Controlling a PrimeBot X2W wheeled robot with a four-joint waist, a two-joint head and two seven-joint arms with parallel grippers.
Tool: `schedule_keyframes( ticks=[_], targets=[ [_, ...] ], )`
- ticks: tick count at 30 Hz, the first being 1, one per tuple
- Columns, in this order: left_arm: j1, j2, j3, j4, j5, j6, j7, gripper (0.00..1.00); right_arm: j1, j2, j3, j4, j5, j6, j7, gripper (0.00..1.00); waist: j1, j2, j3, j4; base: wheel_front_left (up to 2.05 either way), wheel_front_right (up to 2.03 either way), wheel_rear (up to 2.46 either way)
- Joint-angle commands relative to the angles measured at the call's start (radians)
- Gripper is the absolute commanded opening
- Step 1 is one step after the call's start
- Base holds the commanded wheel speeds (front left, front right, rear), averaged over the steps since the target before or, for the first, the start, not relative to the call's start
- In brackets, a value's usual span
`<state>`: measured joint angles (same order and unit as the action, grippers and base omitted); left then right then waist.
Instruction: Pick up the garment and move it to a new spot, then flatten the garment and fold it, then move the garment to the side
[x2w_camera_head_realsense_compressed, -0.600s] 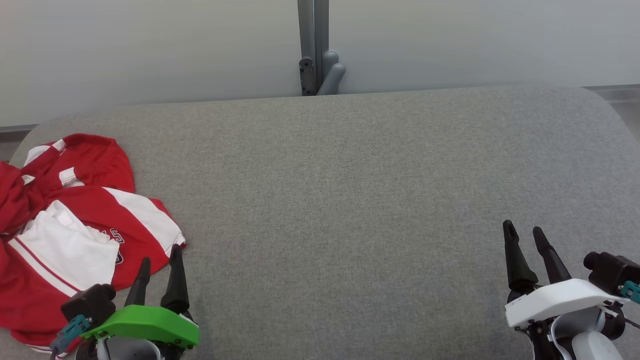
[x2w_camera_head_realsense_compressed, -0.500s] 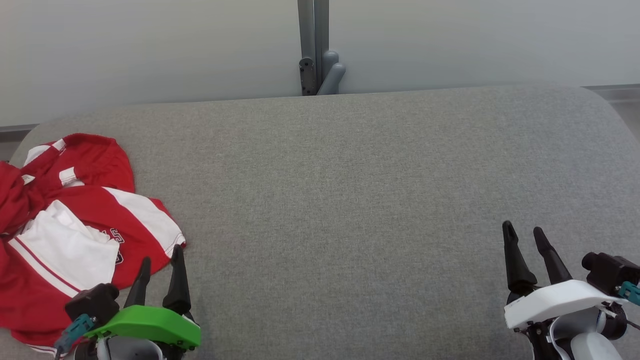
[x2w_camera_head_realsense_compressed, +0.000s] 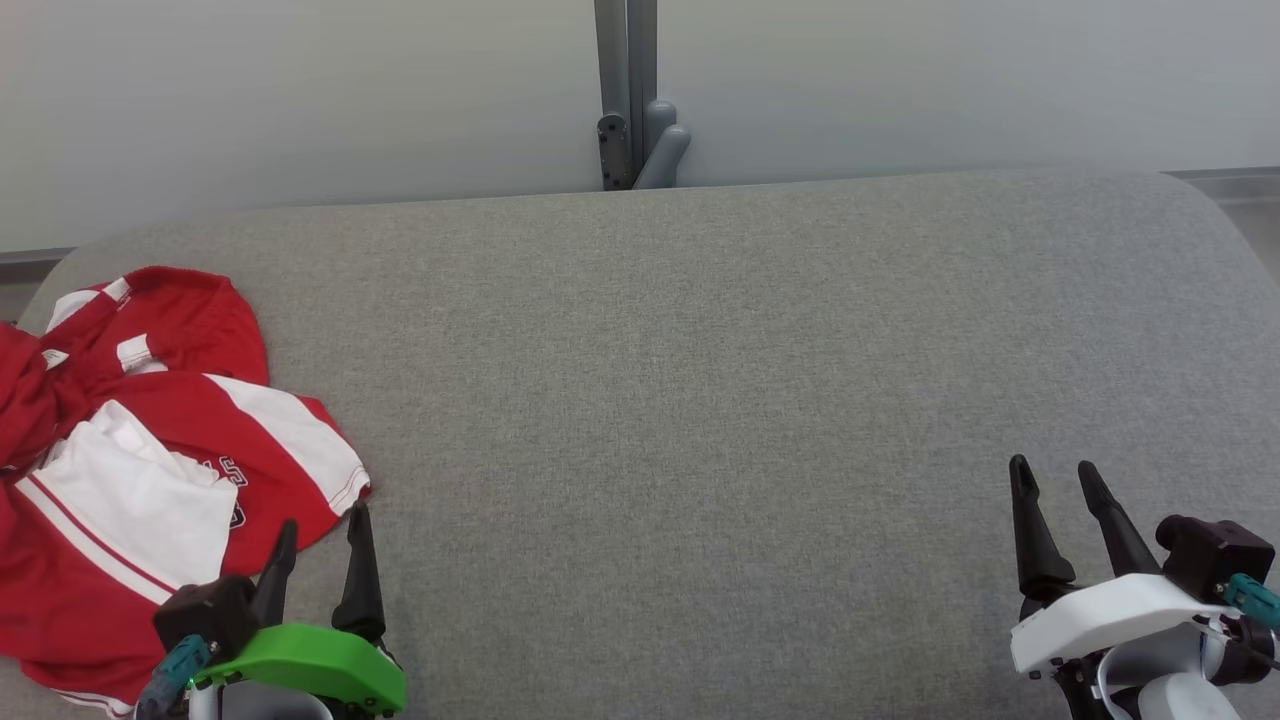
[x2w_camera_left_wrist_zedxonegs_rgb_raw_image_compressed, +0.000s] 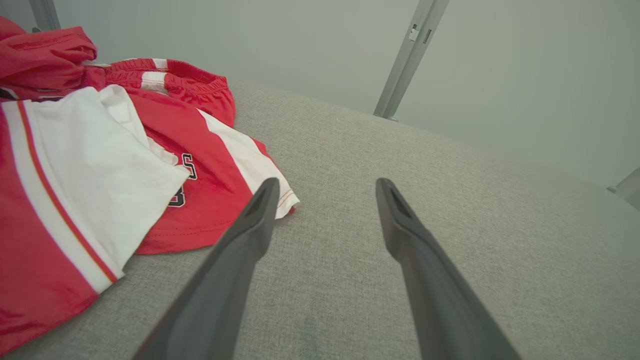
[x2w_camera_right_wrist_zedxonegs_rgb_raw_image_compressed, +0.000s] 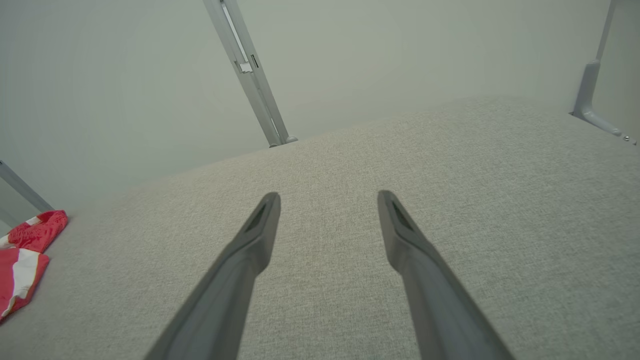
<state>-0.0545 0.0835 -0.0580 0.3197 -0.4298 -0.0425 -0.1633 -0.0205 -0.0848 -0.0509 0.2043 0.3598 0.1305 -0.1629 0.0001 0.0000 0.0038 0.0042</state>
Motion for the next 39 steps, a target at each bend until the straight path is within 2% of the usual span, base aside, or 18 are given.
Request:
schedule_keyframes(
  ticks=[1, 19, 39],
  targets=[
    [0.001, 0.011, 0.004, -0.008, 0.031, 0.008, -0.011, 1.00, 0.004, -0.004, -0.004, -0.004, -0.032, 0.000, -0.013, 1.00, -0.0001, 0.0000, 0.000, 0.000, 0.00, 0.00, 0.00],
    [0.004, -0.016, 0.049, 0.044, 0.133, -0.043, -0.050, 1.00, 0.005, -0.003, 0.007, 0.025, -0.074, 0.000, -0.052, 1.00, -0.0001, 0.0000, -0.003, 0.004, 0.00, 0.00, 0.00],
    [-0.020, -0.033, 0.085, 0.104, 0.198, -0.069, -0.089, 1.00, 0.003, -0.014, 0.020, 0.049, -0.159, 0.000, -0.089, 1.00, -0.0001, 0.0000, -0.006, 0.003, 0.00, 0.00, 0.00]
  ],
)
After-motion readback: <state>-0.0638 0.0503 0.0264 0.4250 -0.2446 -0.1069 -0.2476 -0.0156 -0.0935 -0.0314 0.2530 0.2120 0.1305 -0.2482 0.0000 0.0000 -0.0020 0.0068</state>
